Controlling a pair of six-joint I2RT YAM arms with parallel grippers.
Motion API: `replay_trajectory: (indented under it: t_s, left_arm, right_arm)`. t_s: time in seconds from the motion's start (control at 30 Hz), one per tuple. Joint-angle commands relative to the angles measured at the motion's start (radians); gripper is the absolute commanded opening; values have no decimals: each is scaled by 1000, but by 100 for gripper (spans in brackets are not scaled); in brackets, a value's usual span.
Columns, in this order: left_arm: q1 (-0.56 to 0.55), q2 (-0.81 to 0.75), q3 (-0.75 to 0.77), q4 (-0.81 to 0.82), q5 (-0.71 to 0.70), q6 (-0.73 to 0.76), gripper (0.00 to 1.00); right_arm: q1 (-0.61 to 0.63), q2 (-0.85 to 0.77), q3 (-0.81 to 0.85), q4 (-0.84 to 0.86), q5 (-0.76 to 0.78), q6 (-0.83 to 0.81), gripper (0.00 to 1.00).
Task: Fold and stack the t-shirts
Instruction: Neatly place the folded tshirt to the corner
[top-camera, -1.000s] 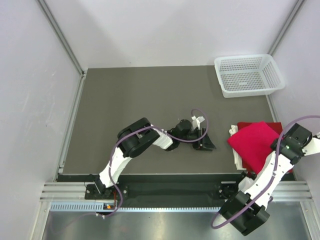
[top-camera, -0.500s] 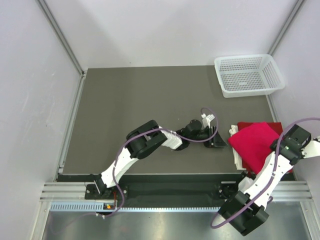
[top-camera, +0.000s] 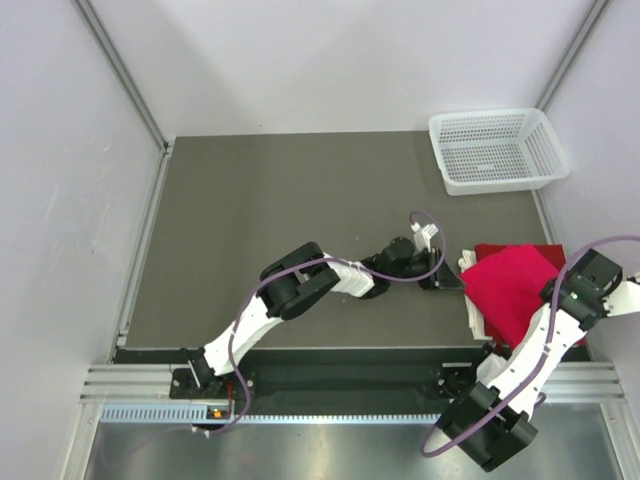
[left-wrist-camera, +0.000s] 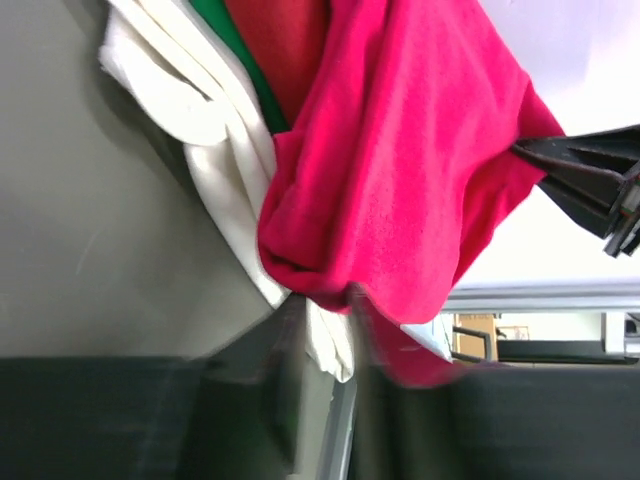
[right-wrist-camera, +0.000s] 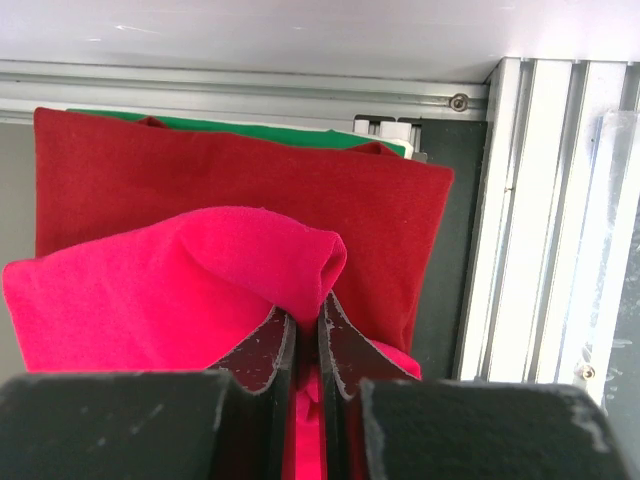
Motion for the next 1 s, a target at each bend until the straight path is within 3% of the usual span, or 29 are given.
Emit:
replay_trajectory:
  t_s: [0.0,0.03,0.13,0.63,0.97]
  left_arm:
    - [-3,-10,46,-2,-29,22,22]
    - [-3,-19,60,-12,-32,29,12]
    - [1,-27,95,-68,-56,45,0]
    - [43,3,281,-212,-67,69,0]
    - [52,-24,261,-258,-67,21,0]
  right_arm:
    - [-22,-19,8,24,29,-5,0]
    - [-23,-27,8,27,27,-6,0]
    - [-25,-33,4,27,44,-2,0]
    - [-40,-13,20,-44,188,76,0]
    - [-40,-35,45,-93,210,90,0]
